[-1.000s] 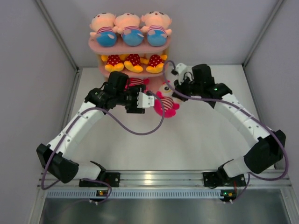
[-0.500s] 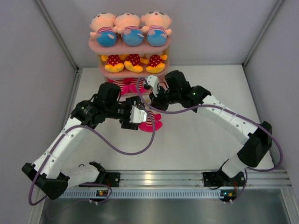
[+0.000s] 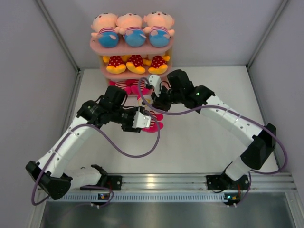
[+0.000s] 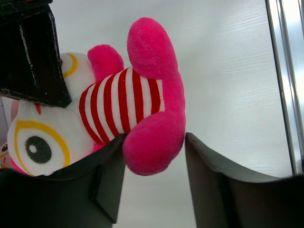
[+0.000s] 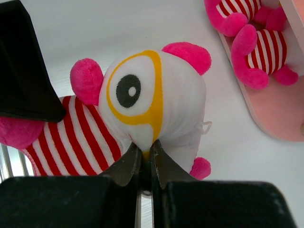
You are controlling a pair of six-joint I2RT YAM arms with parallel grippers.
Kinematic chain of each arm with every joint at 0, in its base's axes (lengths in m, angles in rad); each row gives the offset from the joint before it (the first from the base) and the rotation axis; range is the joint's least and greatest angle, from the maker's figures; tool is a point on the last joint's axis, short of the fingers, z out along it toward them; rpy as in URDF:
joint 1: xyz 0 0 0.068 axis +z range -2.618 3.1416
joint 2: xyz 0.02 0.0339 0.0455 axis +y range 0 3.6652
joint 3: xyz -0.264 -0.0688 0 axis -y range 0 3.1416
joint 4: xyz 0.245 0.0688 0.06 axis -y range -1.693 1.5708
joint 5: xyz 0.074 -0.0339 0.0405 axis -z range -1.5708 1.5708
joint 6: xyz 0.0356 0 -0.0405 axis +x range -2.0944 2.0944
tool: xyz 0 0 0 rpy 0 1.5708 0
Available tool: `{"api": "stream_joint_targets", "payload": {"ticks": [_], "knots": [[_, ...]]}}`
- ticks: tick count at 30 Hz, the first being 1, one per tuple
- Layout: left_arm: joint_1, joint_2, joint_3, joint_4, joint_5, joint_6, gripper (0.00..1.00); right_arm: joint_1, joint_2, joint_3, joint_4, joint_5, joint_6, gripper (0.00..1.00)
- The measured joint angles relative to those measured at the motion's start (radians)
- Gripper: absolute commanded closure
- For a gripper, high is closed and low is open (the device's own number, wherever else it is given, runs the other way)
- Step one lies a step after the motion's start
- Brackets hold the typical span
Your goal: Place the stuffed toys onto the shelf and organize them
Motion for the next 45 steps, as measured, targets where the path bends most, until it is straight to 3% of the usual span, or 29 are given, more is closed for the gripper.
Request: {"api": "stream_joint_targets", "payload": {"ticks": [3,4,5,6,7,11,12,15,19,22,25,29,31,36,45], "knots": [[0.000,0.027,0.019,-0.008,0.004,0.000,0.62,0.000,0.000,0.000,0.001,-0.002,0.002,1.00],[0.000,0.038,0.031,-0.011,0.009,-0.002,0.86,0.000,0.000,0.000,0.003,-0.001,0.002,1.00],[0.000,0.048,0.043,-0.013,0.015,-0.009,1.00,0.000,0.000,0.000,0.005,-0.001,0.003,1.00],[0.000,0.059,0.056,-0.014,0.021,-0.009,1.00,0.000,0.000,-0.002,0.008,-0.001,0.008,0.97],[0.000,0.070,0.071,-0.017,0.026,-0.008,1.00,-0.001,0.000,-0.006,0.016,0.000,0.013,0.83],[0.000,0.103,0.099,-0.023,0.029,0.003,1.00,-0.034,-0.011,-0.075,0.116,0.002,0.083,0.42],[0.000,0.113,0.099,-0.023,0.024,0.013,1.00,-0.055,-0.024,-0.119,0.157,0.001,0.114,0.40],[0.000,0.158,0.099,0.013,-0.016,0.050,1.00,-0.174,-0.083,-0.257,0.239,-0.005,0.247,0.38],[-0.002,0.259,0.099,0.138,-0.077,0.094,1.00,-0.446,-0.196,-0.462,0.346,0.031,0.416,0.38],[-0.005,0.358,0.099,0.253,-0.133,0.113,1.00,-0.554,-0.283,-0.569,0.394,0.053,0.452,0.33],[-0.005,0.426,0.099,0.325,-0.174,0.118,1.00,-0.533,-0.412,-0.717,0.521,-0.034,0.417,0.27],[-0.005,0.452,0.102,0.358,-0.188,0.078,1.00,-0.464,-0.587,-0.993,0.864,-0.182,0.356,0.22],[-0.005,0.452,0.121,0.362,-0.187,0.042,1.00,-0.443,-0.580,-1.069,1.031,-0.247,0.340,0.21],[-0.005,0.449,0.163,0.389,-0.184,-0.017,1.00,-0.399,-0.438,-1.032,1.160,-0.294,0.301,0.19],[-0.005,0.415,0.164,0.392,-0.165,-0.051,1.00,-0.281,-0.255,-0.864,1.221,-0.206,0.204,0.17]]}}
